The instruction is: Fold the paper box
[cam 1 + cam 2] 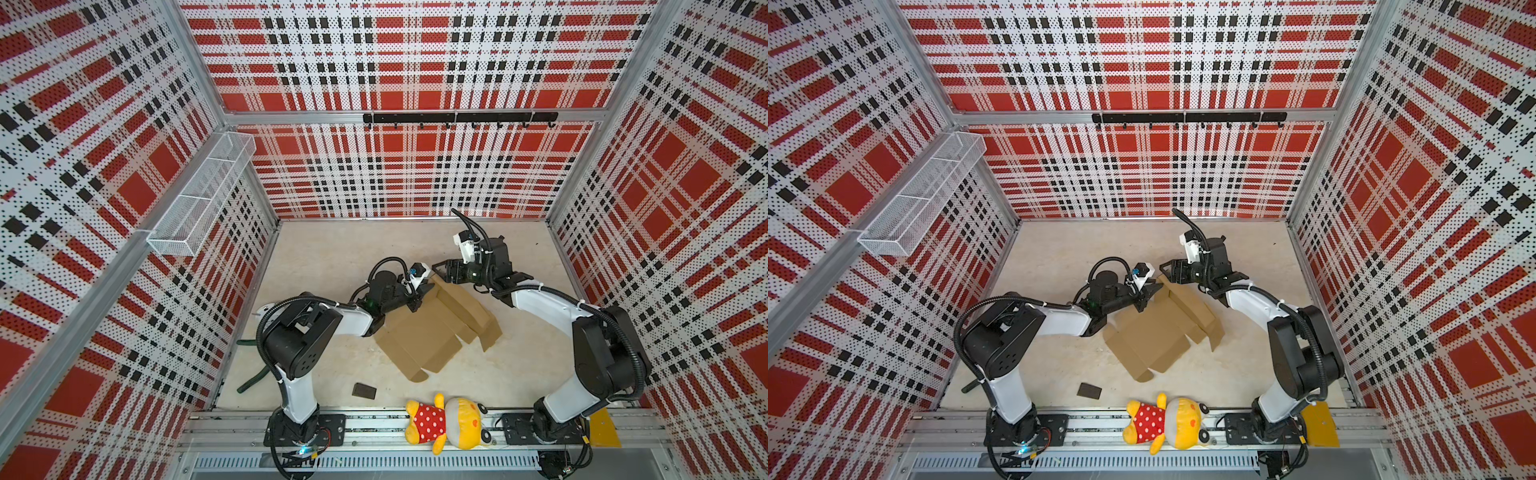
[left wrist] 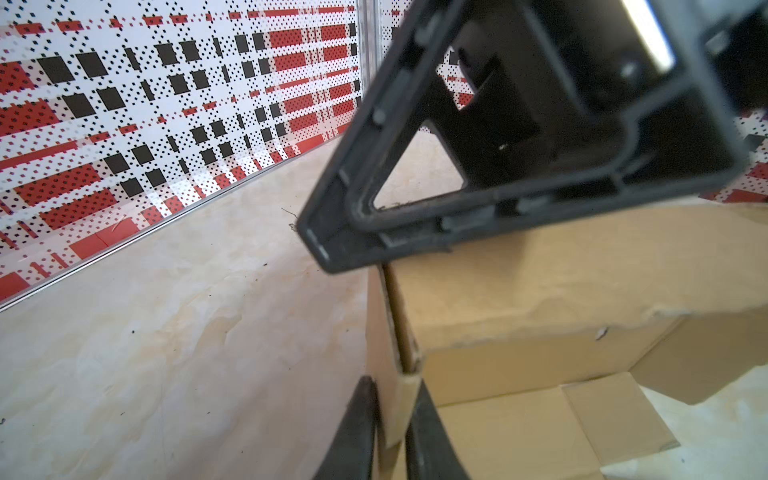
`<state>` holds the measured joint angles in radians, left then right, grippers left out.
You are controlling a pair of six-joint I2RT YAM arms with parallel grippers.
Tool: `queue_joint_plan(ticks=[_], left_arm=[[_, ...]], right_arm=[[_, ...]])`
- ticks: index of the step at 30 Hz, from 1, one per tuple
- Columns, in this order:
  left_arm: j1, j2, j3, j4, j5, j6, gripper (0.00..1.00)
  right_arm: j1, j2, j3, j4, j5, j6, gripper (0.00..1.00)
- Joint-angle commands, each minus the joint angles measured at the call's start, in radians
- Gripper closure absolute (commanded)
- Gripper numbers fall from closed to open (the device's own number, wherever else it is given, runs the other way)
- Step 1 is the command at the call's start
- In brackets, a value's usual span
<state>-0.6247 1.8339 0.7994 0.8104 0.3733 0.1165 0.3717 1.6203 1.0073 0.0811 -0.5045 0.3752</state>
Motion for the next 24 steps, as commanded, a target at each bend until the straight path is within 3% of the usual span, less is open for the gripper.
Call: queue_joint_plan(ticks=[1,24], left_arm=[[-0.008,0.008,0.001,0.046,-0.020,-0.016,0.82],[-0.049,0.108,-0.039,0.195,-0.066,-0.067,0.80]], right_arm=[[0.003,0.027,0.016,0.081,-0.054,0.015,0.32],[-0.011,0.052,0.007,-0.025,-0.028,-0.053,0.36]])
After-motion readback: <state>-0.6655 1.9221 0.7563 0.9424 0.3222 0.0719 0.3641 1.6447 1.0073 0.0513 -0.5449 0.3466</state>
